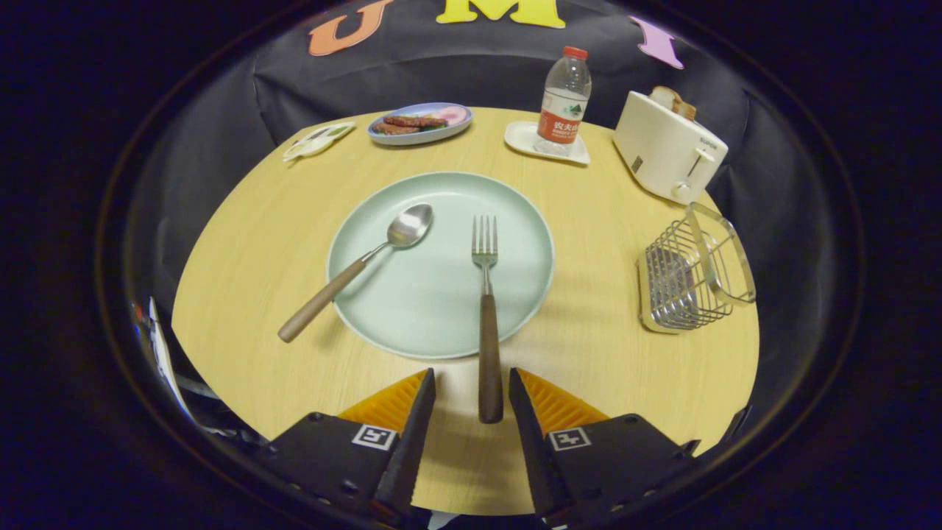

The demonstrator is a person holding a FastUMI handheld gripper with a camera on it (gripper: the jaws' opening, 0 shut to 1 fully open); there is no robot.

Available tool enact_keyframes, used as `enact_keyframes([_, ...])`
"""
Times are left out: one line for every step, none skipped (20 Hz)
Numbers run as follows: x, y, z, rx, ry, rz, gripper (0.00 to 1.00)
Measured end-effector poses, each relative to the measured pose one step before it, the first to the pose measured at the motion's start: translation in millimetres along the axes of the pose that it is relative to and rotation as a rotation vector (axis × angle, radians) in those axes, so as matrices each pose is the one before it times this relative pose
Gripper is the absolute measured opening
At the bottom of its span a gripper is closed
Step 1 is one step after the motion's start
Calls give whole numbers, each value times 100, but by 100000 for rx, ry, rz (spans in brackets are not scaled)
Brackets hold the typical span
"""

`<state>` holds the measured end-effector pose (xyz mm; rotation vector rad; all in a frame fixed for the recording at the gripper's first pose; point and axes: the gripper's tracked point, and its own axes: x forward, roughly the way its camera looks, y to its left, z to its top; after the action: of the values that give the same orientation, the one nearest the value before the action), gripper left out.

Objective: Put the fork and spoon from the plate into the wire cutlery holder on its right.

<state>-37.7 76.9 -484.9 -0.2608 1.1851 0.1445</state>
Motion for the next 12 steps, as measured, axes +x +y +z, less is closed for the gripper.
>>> enact_keyframes([292, -350, -39, 1477, 1474, -2466, 52])
enact_keyframes([231, 197, -173, 1063, 1482, 695, 44])
enact_keyframes([-120, 45, 309, 658, -39, -180, 41])
enact_keyframes([279, -55, 204, -157, -461, -544, 28])
enact_keyframes([-446, -204, -3, 678, 68, 172, 23])
enact_keyframes([31, 395, -56, 378, 77, 2438, 14])
enact_keyframes([212, 448, -110, -817, 127, 1978, 15])
enact_keyframes([-838, -196, 14, -369, -214, -843, 11])
enact_keyframes([-388, -138, 273, -425, -538, -631, 7])
enact_keyframes([-240, -21, 258, -414, -1728, 794, 7])
enact_keyframes([-517, -89, 224, -515, -1714, 132, 7])
enact_keyframes([-553, -99, 184, -501, -972, -124, 7])
